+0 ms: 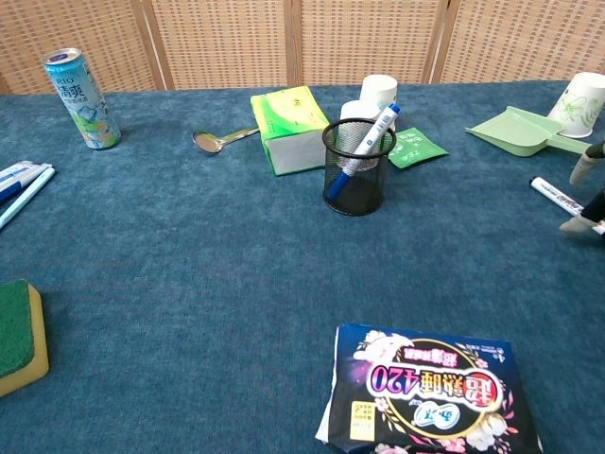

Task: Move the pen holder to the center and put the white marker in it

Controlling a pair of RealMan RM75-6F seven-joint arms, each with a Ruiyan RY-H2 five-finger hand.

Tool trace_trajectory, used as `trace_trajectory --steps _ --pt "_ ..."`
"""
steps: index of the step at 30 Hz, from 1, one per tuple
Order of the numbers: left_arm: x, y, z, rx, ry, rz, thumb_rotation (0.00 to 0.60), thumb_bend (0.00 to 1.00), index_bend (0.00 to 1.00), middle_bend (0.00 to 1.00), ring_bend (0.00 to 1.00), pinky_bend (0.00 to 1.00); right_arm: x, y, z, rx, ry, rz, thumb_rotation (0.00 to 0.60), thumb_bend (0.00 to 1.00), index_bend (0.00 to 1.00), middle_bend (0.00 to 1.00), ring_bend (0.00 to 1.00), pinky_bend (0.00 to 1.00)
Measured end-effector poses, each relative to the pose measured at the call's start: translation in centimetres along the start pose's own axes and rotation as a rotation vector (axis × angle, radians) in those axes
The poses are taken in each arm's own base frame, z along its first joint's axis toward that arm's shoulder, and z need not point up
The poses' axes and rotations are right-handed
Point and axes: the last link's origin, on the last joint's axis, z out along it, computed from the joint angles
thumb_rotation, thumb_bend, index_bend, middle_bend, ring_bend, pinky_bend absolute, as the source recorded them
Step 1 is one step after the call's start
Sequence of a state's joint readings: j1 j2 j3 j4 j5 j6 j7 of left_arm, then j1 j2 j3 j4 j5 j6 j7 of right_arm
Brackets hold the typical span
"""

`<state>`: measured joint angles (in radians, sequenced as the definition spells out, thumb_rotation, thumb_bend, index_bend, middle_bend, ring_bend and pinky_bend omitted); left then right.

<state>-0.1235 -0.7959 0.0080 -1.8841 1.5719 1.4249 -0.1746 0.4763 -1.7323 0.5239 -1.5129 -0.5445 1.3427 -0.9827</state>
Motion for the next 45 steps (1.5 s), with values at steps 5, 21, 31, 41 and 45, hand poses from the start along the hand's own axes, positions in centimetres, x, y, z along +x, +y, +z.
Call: trace_trajectory --steps 5,21,31,41,45 --pt "0.1 -0.1 -0.1 0.002 0.003 -0.001 0.6 0.07 0.2 0.0 0.0 0.09 1.5 -0.2 1.1 -0.027 -0.022 0.022 0.6 0.06 0.3 0.0 0.0 0.0" --pt "-0.1 0.1 0.0 -0.001 0.0 0.002 0.6 0.07 0.2 0.0 0.0 0.09 1.7 -0.7 1.3 -0.044 -0.055 0.035 0.6 0.09 0.36 0.0 0.0 0.0" --pt "0.0 -0.1 -0.1 0.003 0.001 0.001 0.6 0.07 0.2 0.0 0.0 0.09 0.9 -1.0 1.9 -0.043 -0.011 0.026 0.6 0.13 0.39 0.0 0.0 0.0" --pt "0.0 -0.2 0.0 0.006 -0.002 -0.001 0.6 0.07 0.2 0.0 0.0 0.09 0.1 -1.0 2.4 -0.063 -0.03 0.018 0.6 0.18 0.43 0.0 0.0 0.0" --pt "0.0 -0.3 0.0 0.011 -0.003 -0.003 0.6 0.07 0.2 0.0 0.0 0.09 0.0 -0.9 2.6 -0.069 -0.035 0.022 0.6 0.19 0.43 0.0 0.0 0.0"
